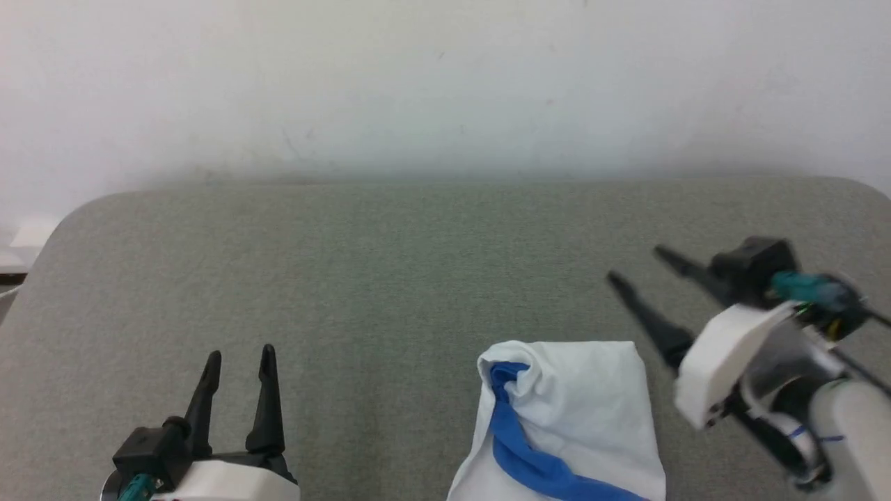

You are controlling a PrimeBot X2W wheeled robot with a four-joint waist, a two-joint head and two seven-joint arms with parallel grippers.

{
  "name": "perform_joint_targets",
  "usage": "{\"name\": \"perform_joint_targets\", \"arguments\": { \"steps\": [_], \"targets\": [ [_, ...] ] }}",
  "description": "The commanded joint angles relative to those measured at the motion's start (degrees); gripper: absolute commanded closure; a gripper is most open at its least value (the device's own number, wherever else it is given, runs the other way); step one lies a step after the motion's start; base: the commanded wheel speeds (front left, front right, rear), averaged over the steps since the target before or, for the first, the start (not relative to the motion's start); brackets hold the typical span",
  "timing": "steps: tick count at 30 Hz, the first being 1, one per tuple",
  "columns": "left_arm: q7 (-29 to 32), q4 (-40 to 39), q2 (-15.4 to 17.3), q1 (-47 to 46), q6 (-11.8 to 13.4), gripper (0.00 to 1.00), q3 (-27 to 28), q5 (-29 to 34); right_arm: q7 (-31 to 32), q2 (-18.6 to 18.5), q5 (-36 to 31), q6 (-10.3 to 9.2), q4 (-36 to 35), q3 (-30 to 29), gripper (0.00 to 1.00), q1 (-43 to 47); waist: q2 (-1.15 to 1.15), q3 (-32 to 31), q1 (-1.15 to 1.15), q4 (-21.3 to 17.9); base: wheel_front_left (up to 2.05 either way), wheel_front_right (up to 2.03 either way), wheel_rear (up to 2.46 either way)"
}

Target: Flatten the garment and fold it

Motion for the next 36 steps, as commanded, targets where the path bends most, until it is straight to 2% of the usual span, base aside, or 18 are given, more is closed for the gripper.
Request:
{"name": "perform_joint_targets", "arguments": {
  "steps": [1,5,10,12,17,21,24,27,29,32,36],
  "targets": [
    [-0.27,-0.32,-0.09,0.28,-0.29,0.00,-0.01,-0.30,-0.51,-0.58,-0.76,-0.06,-0.82,-1.24,0.00,-1.09,0.00,-0.34,0.01,-1.57,0.00,0.00,0.00],
    [-0.27,-1.15,-0.09,-0.26,-0.29,0.00,0.01,-0.29,-7.31,-4.26,-5.75,-0.06,-2.65,-6.51,0.00,-2.30,0.00,0.25,0.01,-2.44,0.00,0.00,0.00],
    [-0.27,-1.97,-0.09,-0.78,-0.34,0.00,0.04,-0.20,-17.76,-4.84,-13.21,-0.06,-1.06,-14.43,0.00,1.67,0.00,1.21,0.01,-2.82,0.00,0.00,0.00],
    [-0.27,-2.26,-0.09,-1.03,-0.38,0.00,0.00,-0.17,-21.99,-3.21,-15.12,-0.06,-0.10,-18.10,0.00,4.55,0.00,1.78,0.01,-2.76,0.00,0.00,0.00],
    [-0.27,-3.33,-0.09,-1.35,-0.40,0.00,-0.19,-0.15,-31.41,4.23,-16.55,-0.06,0.91,-25.16,0.00,12.37,0.00,2.96,0.01,-2.46,0.00,0.00,0.00],
    [-0.27,-4.30,-0.09,-0.92,-0.12,0.00,-0.43,-0.06,-35.25,9.42,-16.41,-0.06,0.72,-26.83,0.00,17.18,0.00,3.61,0.01,-2.25,0.00,0.00,0.00],
    [-0.27,-4.46,-0.09,-0.47,0.09,0.00,-0.72,0.00,-36.09,11.41,-16.50,-0.06,0.26,-26.74,0.00,19.42,0.00,4.02,0.01,-2.20,0.00,0.00,0.00],
    [-0.27,-4.42,-0.09,-0.50,0.13,0.00,-1.10,0.09,-36.18,11.64,-15.95,-0.06,0.07,-26.04,0.00,20.17,0.00,4.58,0.01,-2.02,0.00,0.00,0.00],
    [-0.27,-4.26,-0.09,-0.75,0.12,0.00,-1.50,0.18,-35.38,10.53,-14.82,-0.06,0.17,-24.45,0.00,20.29,0.00,5.02,0.01,-1.75,0.00,0.00,0.00],
    [-0.27,-3.85,-0.09,-1.12,0.25,0.00,-2.08,0.21,-30.88,7.52,-11.00,-0.06,-0.18,-20.06,0.00,20.74,0.00,5.79,0.01,-1.24,0.00,0.00,0.00],
    [-0.27,-3.46,-0.09,-1.67,0.47,0.00,-2.87,0.18,-20.32,2.59,-3.51,-0.06,-1.78,-14.02,0.00,21.58,0.00,7.37,0.01,-0.40,0.00,0.00,0.00]
  ]
}}
